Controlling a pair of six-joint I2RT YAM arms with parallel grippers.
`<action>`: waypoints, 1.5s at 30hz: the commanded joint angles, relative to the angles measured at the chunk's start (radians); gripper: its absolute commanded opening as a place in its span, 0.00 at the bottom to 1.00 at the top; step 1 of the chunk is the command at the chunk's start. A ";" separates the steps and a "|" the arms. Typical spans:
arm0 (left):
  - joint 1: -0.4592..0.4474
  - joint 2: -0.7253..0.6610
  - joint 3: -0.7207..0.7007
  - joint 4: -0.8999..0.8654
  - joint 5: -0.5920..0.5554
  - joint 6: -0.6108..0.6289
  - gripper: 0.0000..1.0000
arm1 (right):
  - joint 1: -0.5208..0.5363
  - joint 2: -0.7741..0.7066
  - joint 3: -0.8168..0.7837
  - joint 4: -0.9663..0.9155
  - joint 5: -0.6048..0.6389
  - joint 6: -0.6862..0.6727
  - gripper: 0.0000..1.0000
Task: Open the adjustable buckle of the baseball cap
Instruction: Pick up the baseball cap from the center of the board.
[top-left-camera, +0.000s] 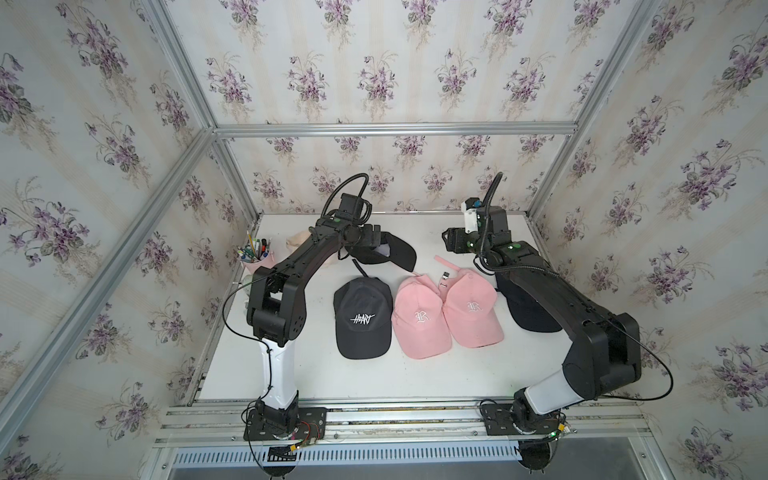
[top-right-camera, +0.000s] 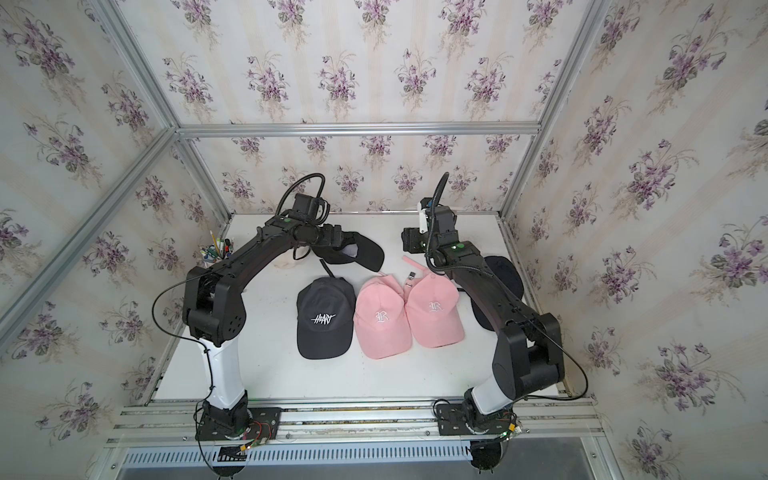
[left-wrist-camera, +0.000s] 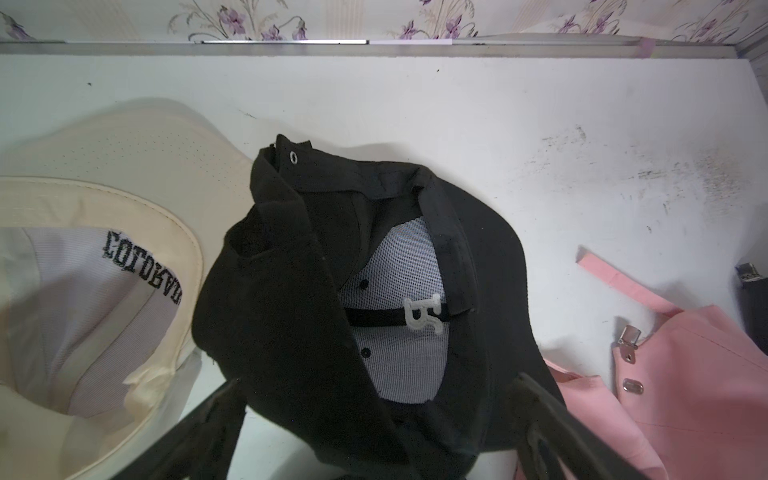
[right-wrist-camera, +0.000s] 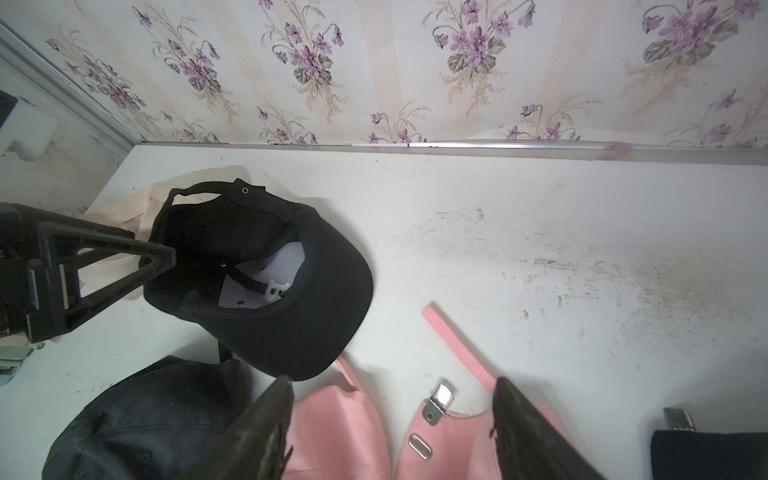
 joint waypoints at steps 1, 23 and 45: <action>0.000 0.034 0.045 -0.065 -0.053 0.000 0.96 | 0.006 0.001 -0.014 0.035 -0.010 0.007 0.76; -0.024 0.071 0.079 -0.106 -0.142 0.073 0.05 | 0.014 -0.059 -0.134 0.094 -0.018 0.057 0.75; -0.152 -0.084 0.100 0.070 -0.251 0.323 0.00 | 0.014 -0.182 -0.287 0.184 0.021 0.094 0.77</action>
